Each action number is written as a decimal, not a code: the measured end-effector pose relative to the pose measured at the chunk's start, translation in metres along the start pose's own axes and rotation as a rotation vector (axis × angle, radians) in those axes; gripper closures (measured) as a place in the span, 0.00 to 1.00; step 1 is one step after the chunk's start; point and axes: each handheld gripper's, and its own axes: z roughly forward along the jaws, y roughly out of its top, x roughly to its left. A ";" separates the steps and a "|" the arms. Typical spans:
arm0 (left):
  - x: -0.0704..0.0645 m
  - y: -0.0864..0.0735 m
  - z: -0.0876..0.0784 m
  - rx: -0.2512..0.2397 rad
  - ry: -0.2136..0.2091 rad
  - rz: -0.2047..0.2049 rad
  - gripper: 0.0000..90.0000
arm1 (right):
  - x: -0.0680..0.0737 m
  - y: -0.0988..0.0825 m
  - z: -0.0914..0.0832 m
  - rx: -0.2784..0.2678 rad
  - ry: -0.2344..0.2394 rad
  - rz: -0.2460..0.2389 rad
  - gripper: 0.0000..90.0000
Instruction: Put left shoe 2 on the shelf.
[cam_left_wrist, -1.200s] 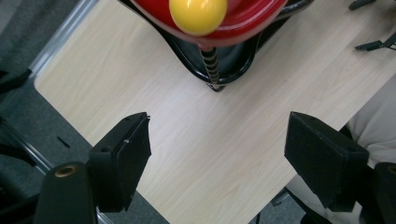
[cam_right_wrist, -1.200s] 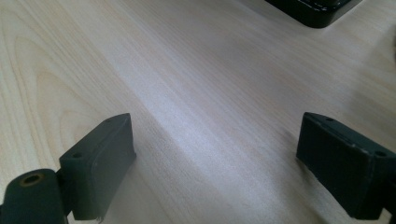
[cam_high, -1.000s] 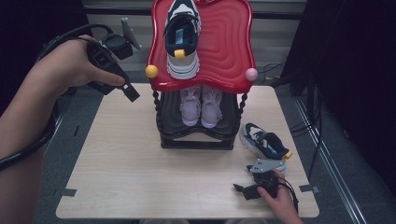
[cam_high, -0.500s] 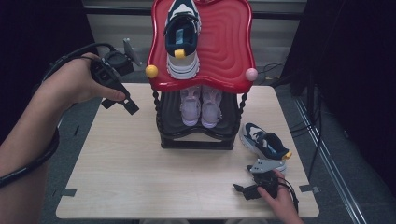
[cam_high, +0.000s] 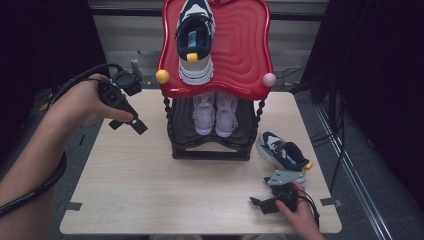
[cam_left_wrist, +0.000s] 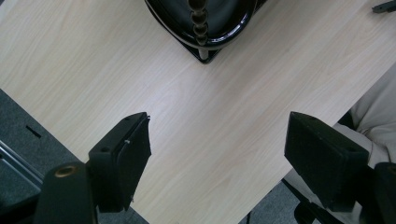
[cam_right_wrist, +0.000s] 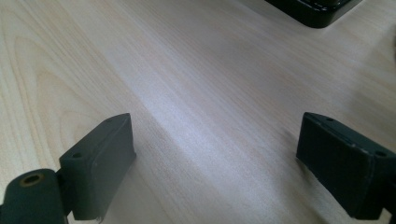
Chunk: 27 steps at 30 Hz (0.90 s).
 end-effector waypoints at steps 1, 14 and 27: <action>0.000 -0.001 0.002 -0.003 -0.002 0.000 0.25 | 0.000 0.000 0.000 0.000 0.000 0.000 0.12; 0.002 -0.017 0.036 -0.007 -0.034 -0.013 0.25 | 0.000 0.000 0.000 0.000 0.000 0.000 0.12; 0.004 -0.031 0.069 -0.040 -0.050 -0.018 0.26 | 0.000 0.000 0.000 -0.002 0.000 0.001 0.12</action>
